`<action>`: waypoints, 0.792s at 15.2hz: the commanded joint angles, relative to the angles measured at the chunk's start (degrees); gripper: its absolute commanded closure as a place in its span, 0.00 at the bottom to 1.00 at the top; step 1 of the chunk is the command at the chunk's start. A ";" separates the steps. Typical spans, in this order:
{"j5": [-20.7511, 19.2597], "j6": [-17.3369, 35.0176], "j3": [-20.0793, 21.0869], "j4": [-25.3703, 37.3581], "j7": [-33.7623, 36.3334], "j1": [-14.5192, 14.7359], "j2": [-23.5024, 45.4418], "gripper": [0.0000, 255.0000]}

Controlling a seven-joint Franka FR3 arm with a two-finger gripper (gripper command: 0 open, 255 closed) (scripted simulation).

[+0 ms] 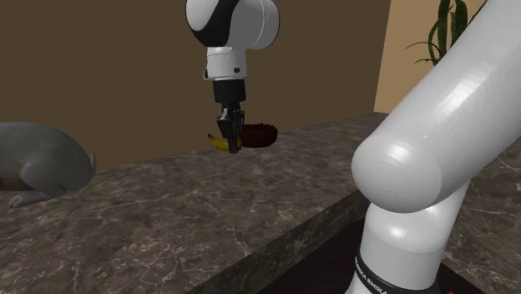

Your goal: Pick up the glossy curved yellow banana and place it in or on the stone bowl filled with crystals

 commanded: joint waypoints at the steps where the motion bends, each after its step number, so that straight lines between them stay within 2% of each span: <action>1: -0.04 -1.99 -0.15 1.28 -0.04 -0.01 -0.69 1.00; 9: -0.24 -8.59 -0.62 6.23 -0.10 -0.09 -2.34 1.00; 12: -1.53 -8.09 -2.14 8.43 -2.13 -1.37 0.44 1.00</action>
